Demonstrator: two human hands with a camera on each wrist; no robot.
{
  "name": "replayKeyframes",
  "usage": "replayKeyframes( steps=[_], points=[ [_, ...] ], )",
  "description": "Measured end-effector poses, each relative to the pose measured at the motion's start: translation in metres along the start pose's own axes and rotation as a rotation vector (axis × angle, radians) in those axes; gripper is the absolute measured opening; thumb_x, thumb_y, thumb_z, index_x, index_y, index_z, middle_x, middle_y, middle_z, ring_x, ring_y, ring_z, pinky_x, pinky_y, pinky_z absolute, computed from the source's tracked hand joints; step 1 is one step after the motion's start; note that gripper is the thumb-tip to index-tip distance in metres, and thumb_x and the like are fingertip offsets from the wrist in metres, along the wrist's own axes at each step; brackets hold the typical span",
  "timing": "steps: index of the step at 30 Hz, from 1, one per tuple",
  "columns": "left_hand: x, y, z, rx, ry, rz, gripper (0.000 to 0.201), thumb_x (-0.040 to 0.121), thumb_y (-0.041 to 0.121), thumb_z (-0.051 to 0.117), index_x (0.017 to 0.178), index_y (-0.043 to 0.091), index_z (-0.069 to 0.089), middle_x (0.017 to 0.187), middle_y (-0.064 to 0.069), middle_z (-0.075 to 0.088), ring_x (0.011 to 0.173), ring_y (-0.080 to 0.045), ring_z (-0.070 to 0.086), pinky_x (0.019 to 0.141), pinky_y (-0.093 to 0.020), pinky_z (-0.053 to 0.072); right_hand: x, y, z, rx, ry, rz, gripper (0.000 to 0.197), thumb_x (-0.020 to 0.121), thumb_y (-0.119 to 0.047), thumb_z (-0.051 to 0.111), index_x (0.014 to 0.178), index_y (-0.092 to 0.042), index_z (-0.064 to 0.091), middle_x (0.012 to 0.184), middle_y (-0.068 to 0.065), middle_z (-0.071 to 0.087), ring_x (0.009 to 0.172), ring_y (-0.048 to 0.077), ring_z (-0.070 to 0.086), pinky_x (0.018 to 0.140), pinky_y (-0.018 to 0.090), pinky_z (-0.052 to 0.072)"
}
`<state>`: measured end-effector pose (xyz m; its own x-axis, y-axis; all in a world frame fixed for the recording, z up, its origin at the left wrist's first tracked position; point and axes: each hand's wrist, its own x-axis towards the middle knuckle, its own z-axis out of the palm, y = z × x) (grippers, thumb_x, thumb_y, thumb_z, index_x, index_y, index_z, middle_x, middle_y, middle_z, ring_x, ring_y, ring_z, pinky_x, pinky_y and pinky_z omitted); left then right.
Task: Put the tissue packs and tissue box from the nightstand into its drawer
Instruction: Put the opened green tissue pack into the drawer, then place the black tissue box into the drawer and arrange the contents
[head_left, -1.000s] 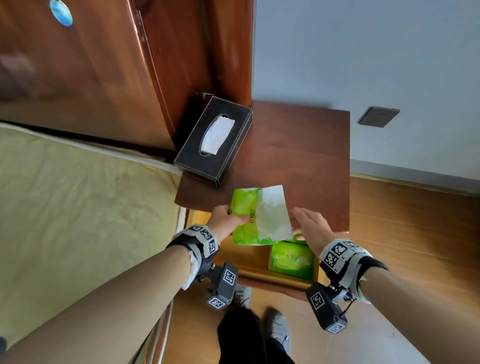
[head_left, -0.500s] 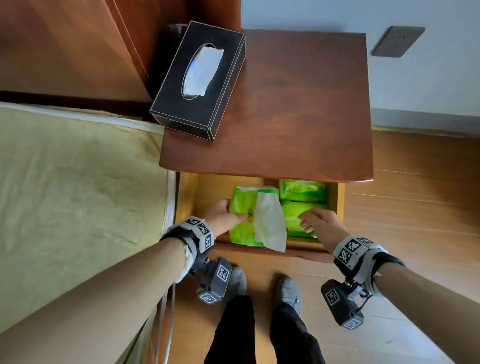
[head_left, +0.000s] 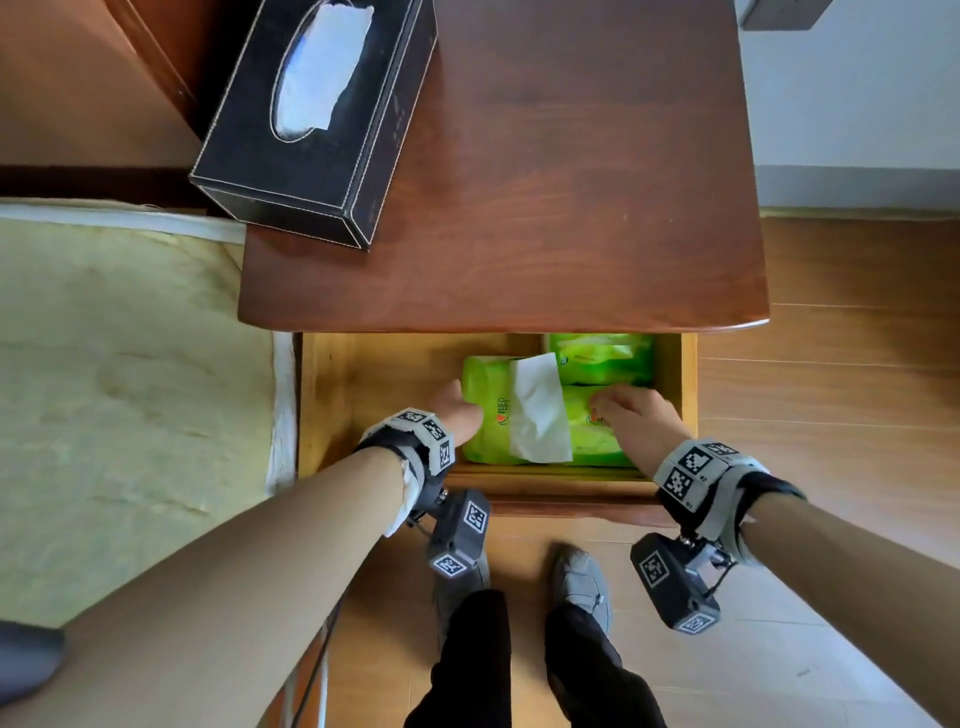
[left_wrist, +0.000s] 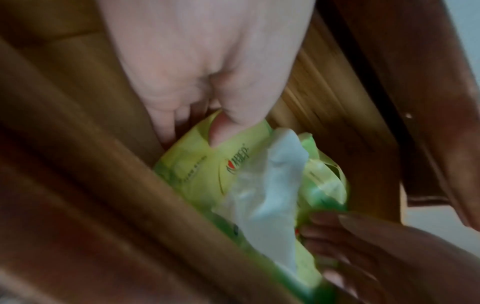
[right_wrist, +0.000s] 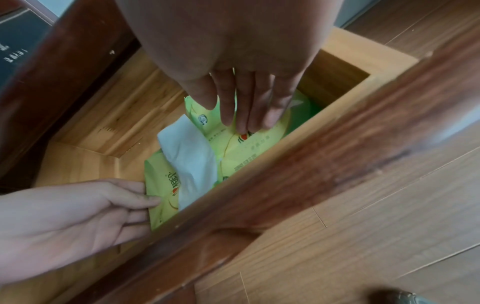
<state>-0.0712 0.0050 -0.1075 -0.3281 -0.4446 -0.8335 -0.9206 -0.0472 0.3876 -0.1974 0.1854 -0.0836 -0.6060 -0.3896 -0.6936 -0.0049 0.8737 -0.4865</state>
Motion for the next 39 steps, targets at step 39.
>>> replayKeyframes(
  steps=[39],
  points=[
    [-0.138, 0.047, -0.103, -0.083, 0.331, 0.206, 0.016, 0.087, 0.018, 0.058, 0.101, 0.017, 0.065, 0.104, 0.002, 0.066, 0.098, -0.018, 0.062, 0.075, -0.026, 0.042, -0.067, -0.107, -0.056, -0.001, -0.028, -0.141, 0.019, 0.088, -0.02, 0.054, 0.087, -0.034, 0.066, 0.095, 0.0, 0.072, 0.086, 0.025, 0.068, 0.071, 0.035, 0.052]
  ],
)
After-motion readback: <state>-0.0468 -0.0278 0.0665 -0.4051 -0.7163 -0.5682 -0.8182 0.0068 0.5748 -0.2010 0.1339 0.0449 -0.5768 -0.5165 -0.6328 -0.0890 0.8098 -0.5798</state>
